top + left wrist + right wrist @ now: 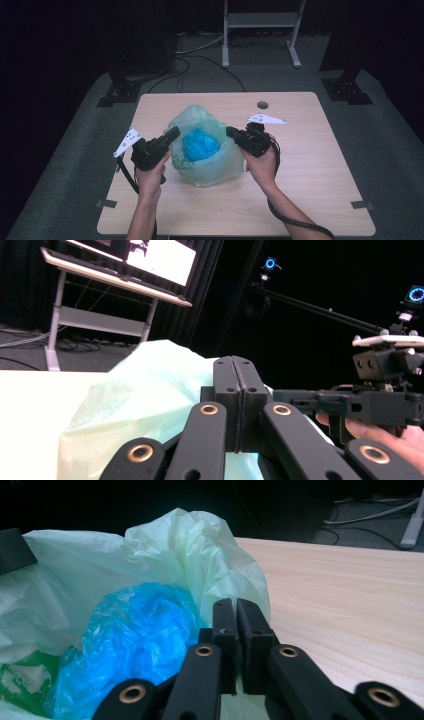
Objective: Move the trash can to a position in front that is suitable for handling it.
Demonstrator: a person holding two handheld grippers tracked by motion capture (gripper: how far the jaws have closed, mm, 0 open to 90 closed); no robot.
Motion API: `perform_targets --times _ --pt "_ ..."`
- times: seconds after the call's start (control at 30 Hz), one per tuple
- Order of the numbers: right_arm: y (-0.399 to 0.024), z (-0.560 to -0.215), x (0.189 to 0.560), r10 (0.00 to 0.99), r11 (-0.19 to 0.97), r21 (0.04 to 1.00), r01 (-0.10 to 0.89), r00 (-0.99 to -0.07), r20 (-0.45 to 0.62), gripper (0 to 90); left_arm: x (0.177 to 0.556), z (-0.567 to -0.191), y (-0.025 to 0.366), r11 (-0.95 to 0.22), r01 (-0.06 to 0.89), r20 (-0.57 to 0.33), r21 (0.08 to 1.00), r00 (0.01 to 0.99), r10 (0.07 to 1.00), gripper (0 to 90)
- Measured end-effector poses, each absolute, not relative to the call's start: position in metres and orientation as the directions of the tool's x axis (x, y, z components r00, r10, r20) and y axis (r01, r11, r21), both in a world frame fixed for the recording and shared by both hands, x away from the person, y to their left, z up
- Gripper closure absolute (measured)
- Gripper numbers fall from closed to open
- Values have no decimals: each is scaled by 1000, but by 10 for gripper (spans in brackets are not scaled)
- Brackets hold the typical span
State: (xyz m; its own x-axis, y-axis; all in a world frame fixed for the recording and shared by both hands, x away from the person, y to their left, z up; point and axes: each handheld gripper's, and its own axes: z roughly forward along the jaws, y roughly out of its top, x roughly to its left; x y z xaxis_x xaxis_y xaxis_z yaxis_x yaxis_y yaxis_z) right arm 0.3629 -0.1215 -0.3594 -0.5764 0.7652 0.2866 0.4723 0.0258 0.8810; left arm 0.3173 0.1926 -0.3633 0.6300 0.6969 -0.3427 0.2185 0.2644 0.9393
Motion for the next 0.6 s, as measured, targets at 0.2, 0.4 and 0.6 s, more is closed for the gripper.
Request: perform_targets --times 0.2,0.4,0.6 --pt "-117 -351 363 764 57 892 448 -595 250 900 315 -361 190 263 208 -334 942 643 689 900" --pt "-111 -339 364 738 94 885 456 -629 245 900 315 -365 178 240 217 -323 946 657 681 900" --pt "-102 -333 367 685 109 860 499 -664 298 900 314 -369 163 195 229 -299 954 676 673 900"
